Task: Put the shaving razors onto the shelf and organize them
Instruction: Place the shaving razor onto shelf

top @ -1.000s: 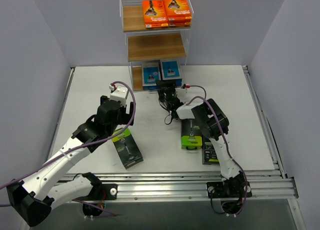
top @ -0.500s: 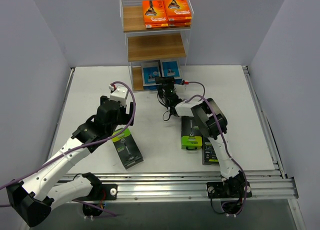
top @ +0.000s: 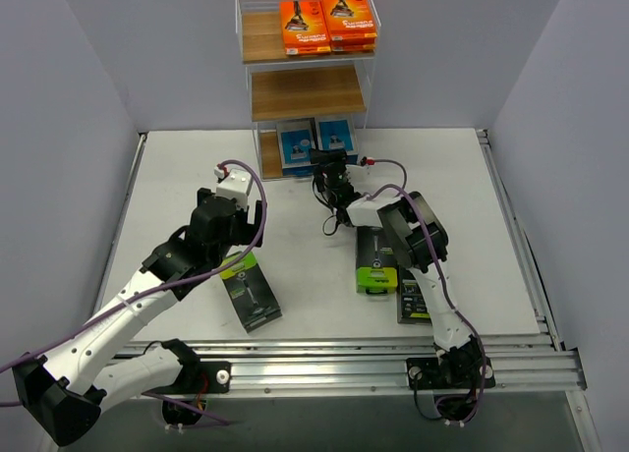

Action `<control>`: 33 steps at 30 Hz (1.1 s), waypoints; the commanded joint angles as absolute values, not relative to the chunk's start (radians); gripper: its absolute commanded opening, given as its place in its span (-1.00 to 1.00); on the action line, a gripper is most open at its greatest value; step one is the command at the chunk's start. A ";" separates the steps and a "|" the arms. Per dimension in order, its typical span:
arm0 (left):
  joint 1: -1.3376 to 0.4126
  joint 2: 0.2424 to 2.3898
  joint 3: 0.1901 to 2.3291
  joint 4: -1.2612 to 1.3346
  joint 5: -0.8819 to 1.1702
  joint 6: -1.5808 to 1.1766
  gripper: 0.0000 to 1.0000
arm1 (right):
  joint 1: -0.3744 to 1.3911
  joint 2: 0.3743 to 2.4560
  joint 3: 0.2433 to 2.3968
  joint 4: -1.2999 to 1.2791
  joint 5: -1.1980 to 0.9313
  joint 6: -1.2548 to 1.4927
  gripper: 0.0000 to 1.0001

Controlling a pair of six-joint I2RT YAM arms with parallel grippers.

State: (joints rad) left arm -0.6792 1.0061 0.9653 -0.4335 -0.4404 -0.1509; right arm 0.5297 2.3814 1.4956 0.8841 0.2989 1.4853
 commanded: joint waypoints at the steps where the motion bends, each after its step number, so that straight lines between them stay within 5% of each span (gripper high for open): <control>1: -0.684 0.999 0.989 -0.399 -0.439 -0.138 0.90 | 0.526 2.362 1.505 0.894 0.331 1.453 0.29; 15: -0.675 0.991 0.992 -0.402 -0.515 -0.121 0.88 | 0.545 2.103 1.275 0.907 0.253 1.342 0.30; 28: -0.670 0.994 0.991 -0.419 -0.600 -0.092 0.88 | 0.566 1.833 1.322 0.358 -0.127 0.815 0.32; 33: -0.672 1.011 0.991 -0.422 -0.614 -0.087 0.88 | 0.561 1.633 1.131 0.235 -0.127 0.674 0.39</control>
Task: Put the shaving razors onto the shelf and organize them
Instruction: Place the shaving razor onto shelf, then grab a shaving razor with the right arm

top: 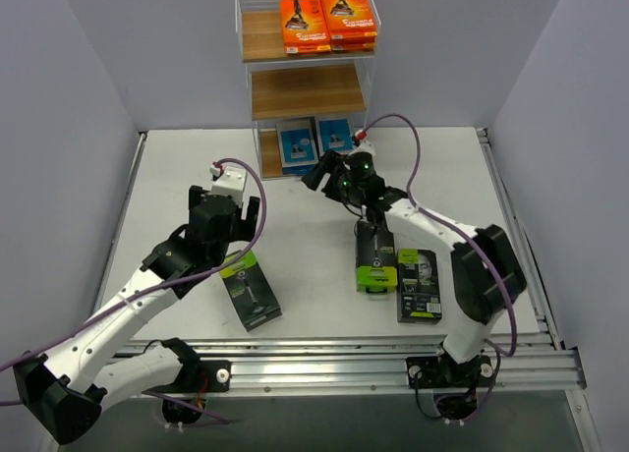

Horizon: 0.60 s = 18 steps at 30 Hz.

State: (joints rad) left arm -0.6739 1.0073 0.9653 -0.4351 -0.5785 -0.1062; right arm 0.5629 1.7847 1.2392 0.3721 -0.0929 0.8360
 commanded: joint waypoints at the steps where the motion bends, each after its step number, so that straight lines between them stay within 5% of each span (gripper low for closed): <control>1: -0.672 1.023 0.992 -0.426 -0.620 -0.087 0.88 | 0.560 1.599 1.082 0.247 -0.126 0.672 0.39; 7: -0.670 1.039 1.011 -0.454 -0.644 -0.087 0.88 | 0.560 1.363 0.817 0.230 -0.053 0.661 0.40; 18: -0.673 1.046 1.026 -0.469 -0.611 -0.094 0.88 | 0.436 0.991 0.742 -0.219 0.187 0.617 0.67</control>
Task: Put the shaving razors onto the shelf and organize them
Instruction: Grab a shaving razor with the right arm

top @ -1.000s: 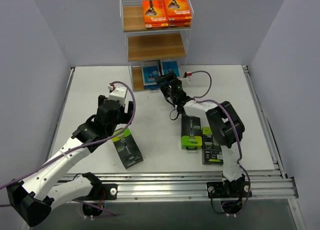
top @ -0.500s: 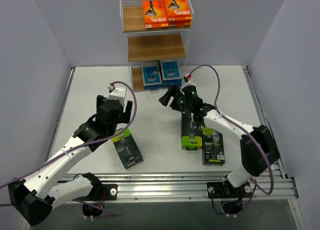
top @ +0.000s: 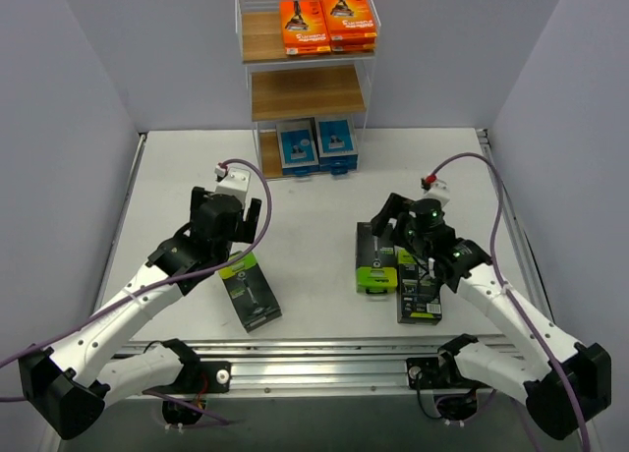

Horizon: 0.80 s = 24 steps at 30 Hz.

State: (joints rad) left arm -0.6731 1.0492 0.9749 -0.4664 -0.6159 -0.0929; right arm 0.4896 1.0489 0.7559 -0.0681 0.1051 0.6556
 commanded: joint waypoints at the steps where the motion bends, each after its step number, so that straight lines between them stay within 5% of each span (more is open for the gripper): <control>1: -0.672 1.039 1.017 -0.465 -0.611 -0.094 0.88 | 0.424 0.979 0.738 -0.236 0.181 0.615 0.68; 8: -0.673 1.052 1.022 -0.463 -0.584 -0.094 0.88 | 0.413 0.887 0.709 -0.385 0.310 0.751 0.99; 24: -0.673 1.052 1.034 -0.479 -0.542 -0.101 0.88 | 0.364 1.062 0.577 -0.472 0.515 1.087 1.00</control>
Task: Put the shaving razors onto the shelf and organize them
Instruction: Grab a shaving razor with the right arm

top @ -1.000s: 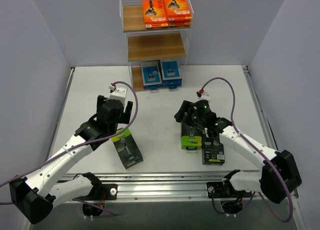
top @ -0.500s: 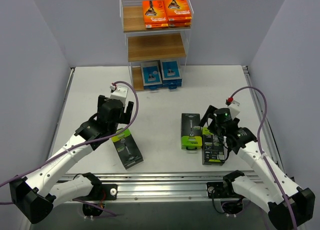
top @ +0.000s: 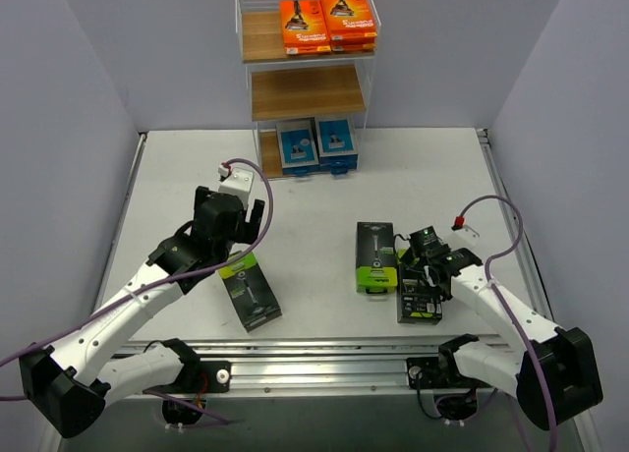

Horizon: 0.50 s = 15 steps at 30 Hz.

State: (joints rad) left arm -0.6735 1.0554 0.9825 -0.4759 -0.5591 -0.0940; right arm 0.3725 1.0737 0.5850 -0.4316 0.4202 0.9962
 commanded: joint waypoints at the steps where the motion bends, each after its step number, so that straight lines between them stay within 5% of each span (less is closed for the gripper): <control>1: -0.675 1.049 1.032 -0.477 -0.538 -0.101 0.88 | 0.364 1.052 0.572 -0.472 0.531 1.101 1.00; 15: -0.680 1.049 1.034 -0.480 -0.526 -0.101 0.88 | 0.344 1.069 0.437 -0.122 0.270 0.913 0.99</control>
State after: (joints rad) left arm -0.6739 1.0554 0.9844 -0.4843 -0.5354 -0.0948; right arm 0.3420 1.0389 0.4835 -0.2253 0.3992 1.0065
